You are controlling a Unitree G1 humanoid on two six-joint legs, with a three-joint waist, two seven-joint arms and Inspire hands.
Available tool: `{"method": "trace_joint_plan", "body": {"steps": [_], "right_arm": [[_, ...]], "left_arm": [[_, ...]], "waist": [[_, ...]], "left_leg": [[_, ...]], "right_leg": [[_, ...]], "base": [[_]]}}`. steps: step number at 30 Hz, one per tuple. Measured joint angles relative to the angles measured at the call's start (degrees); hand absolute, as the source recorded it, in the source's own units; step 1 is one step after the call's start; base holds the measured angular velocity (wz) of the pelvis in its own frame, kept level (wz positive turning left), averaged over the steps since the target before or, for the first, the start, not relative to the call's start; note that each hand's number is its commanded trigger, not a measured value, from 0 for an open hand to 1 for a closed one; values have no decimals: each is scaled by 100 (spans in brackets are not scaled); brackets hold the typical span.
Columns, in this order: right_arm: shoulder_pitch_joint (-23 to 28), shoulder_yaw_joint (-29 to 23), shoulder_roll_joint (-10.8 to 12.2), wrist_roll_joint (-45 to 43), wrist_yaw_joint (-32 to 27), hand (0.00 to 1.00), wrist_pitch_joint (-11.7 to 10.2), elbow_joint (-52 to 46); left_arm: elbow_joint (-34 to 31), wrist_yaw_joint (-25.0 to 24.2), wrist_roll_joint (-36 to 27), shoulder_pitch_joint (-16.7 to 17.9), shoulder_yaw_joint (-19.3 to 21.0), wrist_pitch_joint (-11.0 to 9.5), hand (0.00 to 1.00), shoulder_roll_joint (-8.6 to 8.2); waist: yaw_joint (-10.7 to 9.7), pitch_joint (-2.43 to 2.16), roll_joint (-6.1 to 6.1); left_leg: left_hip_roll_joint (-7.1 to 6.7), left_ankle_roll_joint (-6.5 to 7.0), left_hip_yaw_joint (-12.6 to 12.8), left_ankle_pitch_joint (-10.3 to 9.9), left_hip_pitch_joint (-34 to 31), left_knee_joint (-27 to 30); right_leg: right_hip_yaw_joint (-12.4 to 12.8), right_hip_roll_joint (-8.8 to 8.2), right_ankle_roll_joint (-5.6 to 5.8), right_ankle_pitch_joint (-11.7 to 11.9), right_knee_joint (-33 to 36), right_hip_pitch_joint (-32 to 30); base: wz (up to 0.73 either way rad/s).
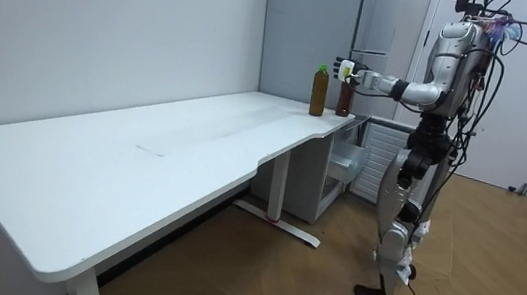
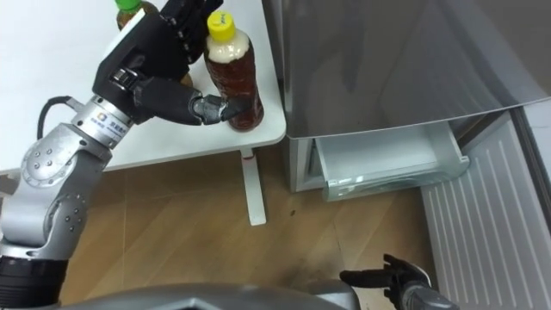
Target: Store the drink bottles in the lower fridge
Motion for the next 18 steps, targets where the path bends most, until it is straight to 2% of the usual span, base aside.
{"method": "trace_joint_plan", "body": {"steps": [5,13,16,18], "right_arm": [[1,19,-7,7,-33,0,19,-2],[3,12,-3,-38,-80,0,24,-1],[4,24,0,-22,-84,0,26,-1],[2,55,9,-3,-96,0,30,-1]], "left_arm": [[40,12,0,0,-3,0,0,-2],[295,142,18,0,1,15,0,-19],[352,224,15,0,-9,26,0,-33],[427,297,15,0,-22,27,0,-107]], "waist": [[-9,-18,29],[-19,-15,29],[-24,5,8],[-37,8,7]], "left_leg": [[3,0,0,0,7,20],[9,8,-6,4,34,27],[11,9,-9,5,41,25],[11,9,-12,5,44,23]], "right_leg": [[6,0,-3,2,29,8],[24,3,-3,2,96,11],[20,5,-4,2,90,23],[16,4,-3,2,84,29]], "base": [[0],[0],[0],[0]]}}
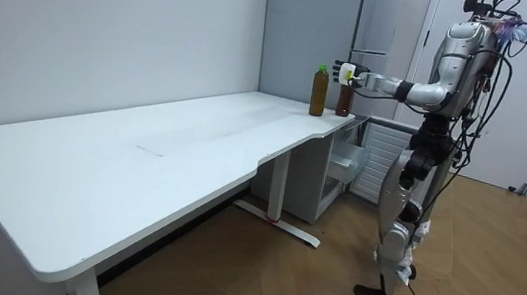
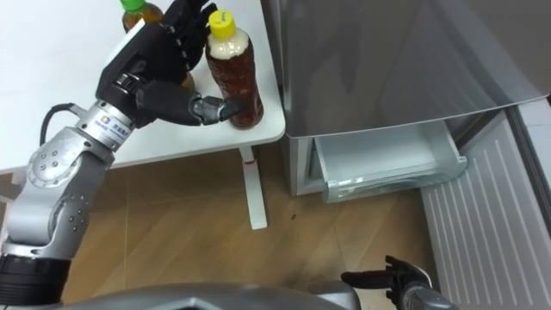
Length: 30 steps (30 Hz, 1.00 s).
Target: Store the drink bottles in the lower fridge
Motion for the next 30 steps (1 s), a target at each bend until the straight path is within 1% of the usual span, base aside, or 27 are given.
{"method": "trace_joint_plan", "body": {"steps": [2,8,10,12,16,18,20,24,28,29,30], "right_arm": [[-9,1,4,3,-8,0,0,0],[-76,112,43,-10,-52,0,14,-1],[-84,110,45,-8,-52,0,44,-1],[-95,114,45,-8,-53,0,73,-1],[-99,116,47,-5,-57,0,117,-2],[-95,120,51,-6,-63,0,123,-1],[-98,119,55,-12,-70,0,132,1],[-131,116,60,-11,-76,0,222,-5],[-149,115,82,-9,-87,0,237,-4],[-156,115,90,-9,-91,0,237,-4],[-158,116,92,-9,-92,0,237,-4]], "left_arm": [[113,137,0,0,-26,0,0,-80],[177,419,2,-19,-79,12,0,-86],[177,475,3,-70,-133,46,0,-85],[177,520,2,-161,-157,127,0,-86],[177,606,2,-246,-158,130,0,-86],[177,646,2,-250,-161,144,0,-88],[178,704,2,-272,-164,220,0,-89],[178,706,2,-283,-167,263,0,-90],[178,708,2,-285,-178,288,0,-90],[178,707,2,-285,-201,293,16,-90],[178,707,2,-285,-218,296,26,-90]], "waist": [[-18,15,0],[-134,35,-20],[-137,36,-21],[-139,37,-23],[-139,36,-25],[-147,38,-29],[-157,41,-35],[-167,41,-39],[-218,33,-55],[-228,29,-60],[-233,28,-61]], "left_leg": [[0,0,1,0,2,-5],[-1,0,6,0,-23,-15],[-1,0,10,0,-26,-17],[-1,-1,16,0,-27,-19],[-1,-1,34,0,-18,-40],[-1,-1,41,0,-8,-50],[-1,-1,58,0,7,-52],[1,-1,145,0,55,-57],[1,-1,165,0,78,-57],[1,-1,176,0,84,-57],[1,0,180,0,87,-57]], "right_leg": [[0,0,0,0,-9,-4],[18,9,0,0,-97,-30],[20,9,0,0,-101,-27],[34,11,0,0,-101,-22],[59,12,0,0,-99,-22],[64,13,0,0,-99,-23],[86,13,0,0,-99,-30],[168,13,0,0,-91,-21],[185,14,0,0,-94,-28],[202,15,0,0,-94,-28],[210,15,0,0,-94,-28]], "base": [[0],[0],[0],[-2],[-3],[0],[-2],[-11],[-1],[0],[-5]]}}
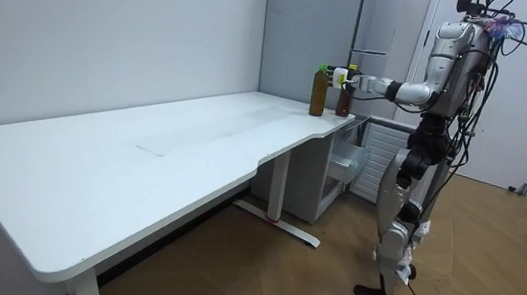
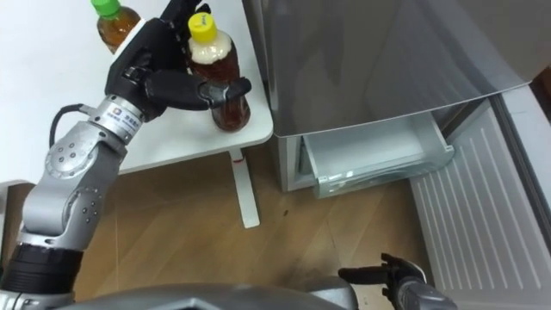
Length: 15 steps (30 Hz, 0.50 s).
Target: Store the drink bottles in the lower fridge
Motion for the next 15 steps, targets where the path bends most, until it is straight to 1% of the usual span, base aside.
{"method": "trace_joint_plan", "body": {"steps": [1,2,3,4,5,9,15], "right_arm": [[1,-1,6,1,-1,0,0,0],[4,-2,9,8,-3,0,0,0],[6,-1,10,5,-2,0,-1,-8],[8,-4,10,4,-2,0,-1,-14],[7,-6,9,4,-1,0,-1,-14],[3,-14,8,-1,-1,0,1,-15],[7,-14,5,-37,-1,0,4,-69]], "left_arm": [[0,-3,0,0,-33,9,30,0],[0,-3,0,0,-48,28,55,-2],[5,-3,0,-3,-50,34,67,-4],[50,-5,1,-28,-52,35,77,-23],[100,-4,1,-49,-52,42,99,-49],[110,-6,0,-49,-53,50,100,-102],[136,-9,8,-50,-54,50,100,-124]], "waist": [[-11,-1,-3],[-24,-2,-4],[-32,-3,-2],[-37,-7,5],[-39,-10,10],[-35,-13,16],[-34,-21,29]], "left_leg": [[0,0,9,0,5,-1],[0,0,20,0,11,-1],[0,0,23,0,10,-2],[0,0,24,0,7,-5],[0,0,24,0,6,-6],[3,0,28,0,-8,-8],[4,0,47,0,-13,-9]], "right_leg": [[16,1,0,0,0,-1],[36,4,0,0,0,-1],[36,4,0,0,0,-1],[36,4,0,0,-1,-4],[36,5,0,0,-2,-5],[40,7,0,0,-2,-21],[52,7,0,0,-2,-32]], "base": [[-6],[-5],[0],[0],[0],[0],[0]]}}
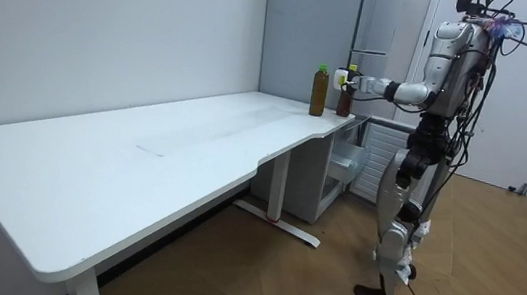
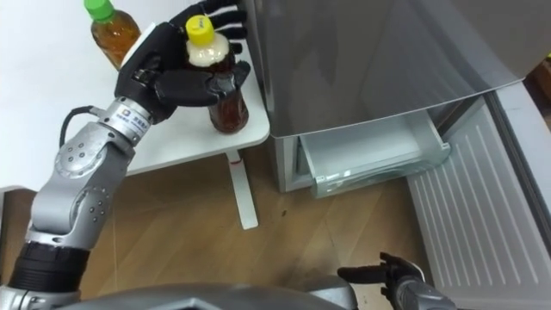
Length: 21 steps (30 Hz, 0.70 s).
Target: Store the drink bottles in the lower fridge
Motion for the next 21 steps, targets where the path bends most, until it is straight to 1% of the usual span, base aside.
{"method": "trace_joint_plan", "body": {"steps": [3,4,8,13,17,21], "right_arm": [[1,3,-10,-3,1,0,2,-20],[1,6,-12,-17,2,0,3,-33],[10,6,-33,-96,42,0,6,-97],[13,5,-35,-142,46,0,6,-126],[11,14,-33,-139,45,0,23,-132],[-3,104,-33,-99,41,0,115,-177]], "left_arm": [[63,-2,-5,-1,0,8,100,-1],[74,-9,-3,-1,-7,10,100,-25],[87,-52,0,-1,-118,113,100,-60],[87,-118,1,0,-128,224,100,-71],[86,-127,20,1,-129,355,100,3],[86,-130,19,1,-130,413,100,61]], "waist": [[0,-7,24],[0,-6,29],[0,-2,66],[0,-5,87],[12,-4,86],[26,-6,69]], "left_leg": [[2,0,16,0,-12,0],[5,0,24,0,-13,0],[16,-1,46,-1,-15,-3],[42,-2,51,-2,-11,-29],[61,-4,48,-2,-13,-28],[61,-4,47,-2,-14,-25]], "right_leg": [[0,0,-1,1,4,6],[3,2,-3,2,7,0],[16,12,-10,6,18,-5],[11,38,-25,16,22,-8],[17,58,-39,24,25,-10],[15,57,-38,24,24,-7]], "base": [[0],[0],[-2],[0],[0],[0]]}}
